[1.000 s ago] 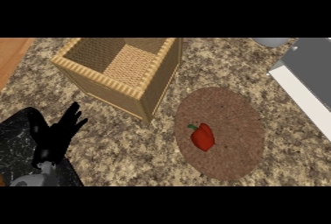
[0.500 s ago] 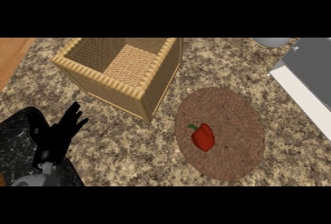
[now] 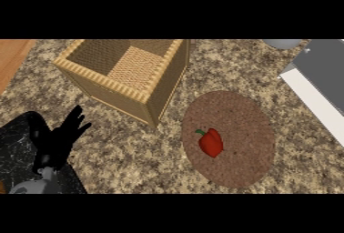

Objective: Pick the lemon from the placemat and place it in the tiered shelf

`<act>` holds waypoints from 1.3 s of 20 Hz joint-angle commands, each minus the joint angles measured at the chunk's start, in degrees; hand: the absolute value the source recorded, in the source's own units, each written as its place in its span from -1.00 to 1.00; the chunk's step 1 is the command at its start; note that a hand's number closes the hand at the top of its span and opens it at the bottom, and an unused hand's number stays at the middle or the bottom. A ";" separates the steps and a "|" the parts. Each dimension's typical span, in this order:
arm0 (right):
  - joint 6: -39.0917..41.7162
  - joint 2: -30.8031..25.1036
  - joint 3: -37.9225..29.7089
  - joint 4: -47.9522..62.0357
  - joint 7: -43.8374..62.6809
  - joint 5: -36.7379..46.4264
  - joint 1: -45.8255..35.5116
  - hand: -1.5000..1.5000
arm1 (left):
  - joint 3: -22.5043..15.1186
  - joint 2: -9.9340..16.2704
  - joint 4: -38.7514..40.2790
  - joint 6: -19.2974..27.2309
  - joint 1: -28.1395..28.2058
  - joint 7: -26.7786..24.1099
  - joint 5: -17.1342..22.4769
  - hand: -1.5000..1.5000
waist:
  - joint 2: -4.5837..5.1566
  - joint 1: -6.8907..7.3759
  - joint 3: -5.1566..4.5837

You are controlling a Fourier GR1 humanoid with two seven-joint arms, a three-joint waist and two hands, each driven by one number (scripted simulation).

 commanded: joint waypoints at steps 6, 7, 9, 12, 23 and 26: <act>-11.36 1.14 -3.07 -1.67 4.71 -1.07 -0.54 -1.00 | -1.19 -2.61 3.10 1.80 -0.82 -0.53 -2.06 0.00 | 0.35 -0.18 -0.23; -10.47 0.70 -3.94 -4.22 4.70 -2.49 -0.10 -1.00 | -1.14 -1.55 2.23 0.08 1.25 -0.18 -1.49 0.00 | 0.14 -0.39 -0.23; -13.24 -0.56 -5.29 -2.04 3.45 -3.82 -0.92 -1.00 | -0.60 -1.30 1.08 0.43 2.21 -1.08 -1.80 0.00 | 0.25 0.08 -0.22; -16.85 0.53 -6.80 -4.52 2.37 -6.85 -1.64 -1.00 | 0.51 -0.88 3.59 1.22 -1.97 0.78 -1.65 0.00 | 0.27 -0.56 -0.23; -30.70 -0.52 -8.85 -11.76 6.60 -5.41 -0.52 -1.00 | 1.19 -0.54 2.92 -0.55 -1.07 0.74 -0.78 0.00 | 0.22 -0.62 -0.28; -24.99 -5.02 -8.75 -15.02 12.77 -1.24 -0.42 -1.00 | 1.64 -0.79 3.54 0.58 -1.54 1.06 -1.24 0.00 | 0.06 -1.12 -0.32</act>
